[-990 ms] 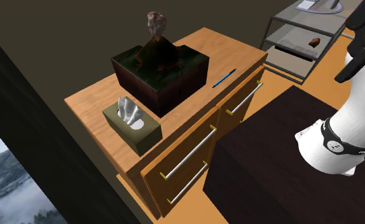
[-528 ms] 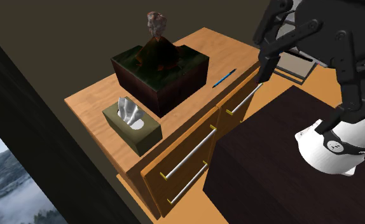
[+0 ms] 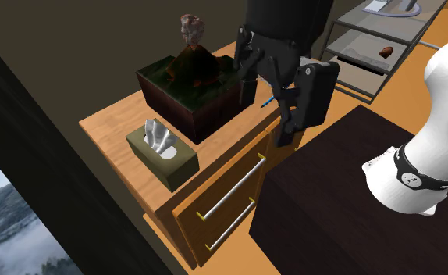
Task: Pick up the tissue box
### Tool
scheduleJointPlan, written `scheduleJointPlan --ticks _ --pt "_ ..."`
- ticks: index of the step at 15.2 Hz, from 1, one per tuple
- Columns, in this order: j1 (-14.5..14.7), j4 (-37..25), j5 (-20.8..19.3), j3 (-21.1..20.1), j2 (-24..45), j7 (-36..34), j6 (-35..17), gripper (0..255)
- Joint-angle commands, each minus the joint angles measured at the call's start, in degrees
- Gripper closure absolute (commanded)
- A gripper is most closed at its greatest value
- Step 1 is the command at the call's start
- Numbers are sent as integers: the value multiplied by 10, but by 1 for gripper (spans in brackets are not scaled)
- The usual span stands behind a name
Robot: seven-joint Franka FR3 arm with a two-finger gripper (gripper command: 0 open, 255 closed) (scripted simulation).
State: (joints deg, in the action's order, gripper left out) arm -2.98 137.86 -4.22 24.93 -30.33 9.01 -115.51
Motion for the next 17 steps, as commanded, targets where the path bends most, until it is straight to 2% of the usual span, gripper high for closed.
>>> scheduleJointPlan --ticks 1,6,9,11,14,17 --pt "2 -9 14 34 31 32 -24 0" --pt "24 -50 86 122 130 125 -71 0" --pt "41 -86 158 175 204 198 -85 0" --pt "46 -114 221 205 262 254 -84 0" --pt "31 -166 328 229 360 341 -64 0" --pt "-16 -225 423 221 456 409 -30 0"
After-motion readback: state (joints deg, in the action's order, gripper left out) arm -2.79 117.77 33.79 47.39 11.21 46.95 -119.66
